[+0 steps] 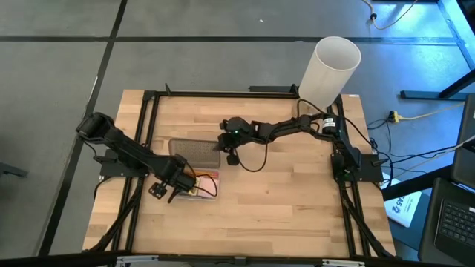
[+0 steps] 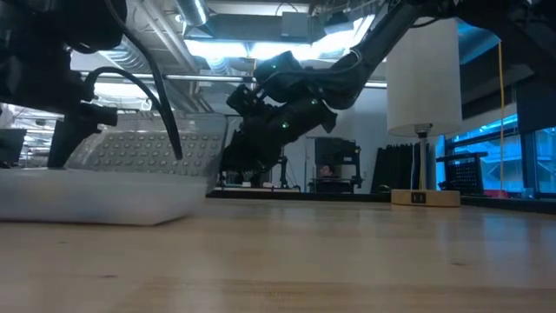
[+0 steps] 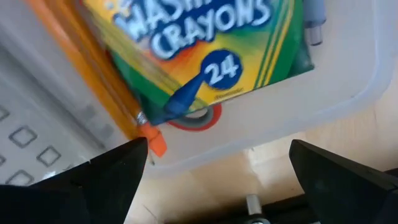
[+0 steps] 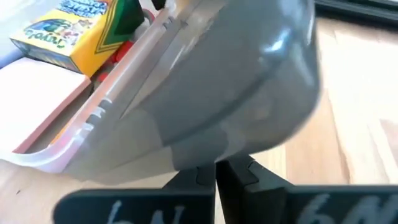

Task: Pack school essentials
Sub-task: Close the transparent supply box

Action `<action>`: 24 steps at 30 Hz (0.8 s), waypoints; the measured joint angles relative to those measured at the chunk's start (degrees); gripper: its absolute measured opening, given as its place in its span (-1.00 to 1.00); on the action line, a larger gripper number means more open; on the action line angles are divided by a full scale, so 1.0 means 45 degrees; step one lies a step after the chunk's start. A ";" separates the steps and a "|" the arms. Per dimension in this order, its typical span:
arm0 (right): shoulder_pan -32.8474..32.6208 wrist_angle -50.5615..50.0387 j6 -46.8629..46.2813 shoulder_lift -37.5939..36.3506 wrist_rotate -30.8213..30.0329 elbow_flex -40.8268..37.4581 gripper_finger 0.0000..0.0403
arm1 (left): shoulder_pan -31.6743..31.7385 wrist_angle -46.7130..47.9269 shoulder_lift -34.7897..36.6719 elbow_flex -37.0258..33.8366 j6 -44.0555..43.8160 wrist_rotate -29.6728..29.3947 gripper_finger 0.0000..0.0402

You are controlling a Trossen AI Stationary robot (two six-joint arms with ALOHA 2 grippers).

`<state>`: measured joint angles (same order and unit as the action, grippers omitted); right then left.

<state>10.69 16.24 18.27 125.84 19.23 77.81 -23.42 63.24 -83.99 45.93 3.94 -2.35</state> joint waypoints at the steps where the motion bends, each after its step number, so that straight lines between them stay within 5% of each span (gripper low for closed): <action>1: -0.0008 -0.0001 0.0043 -0.0005 -0.0003 0.0042 -0.99 | 0.0000 0.0091 0.0051 0.0000 -0.0165 -0.0001 0.94; 24: -0.0404 -0.0540 0.0344 -0.0005 0.0420 0.1031 -0.99 | -0.0481 0.0590 0.3957 0.0000 -0.3511 0.0126 0.94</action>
<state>8.87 13.81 19.81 125.82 21.12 82.45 -25.59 65.89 -66.18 45.93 -11.86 -1.78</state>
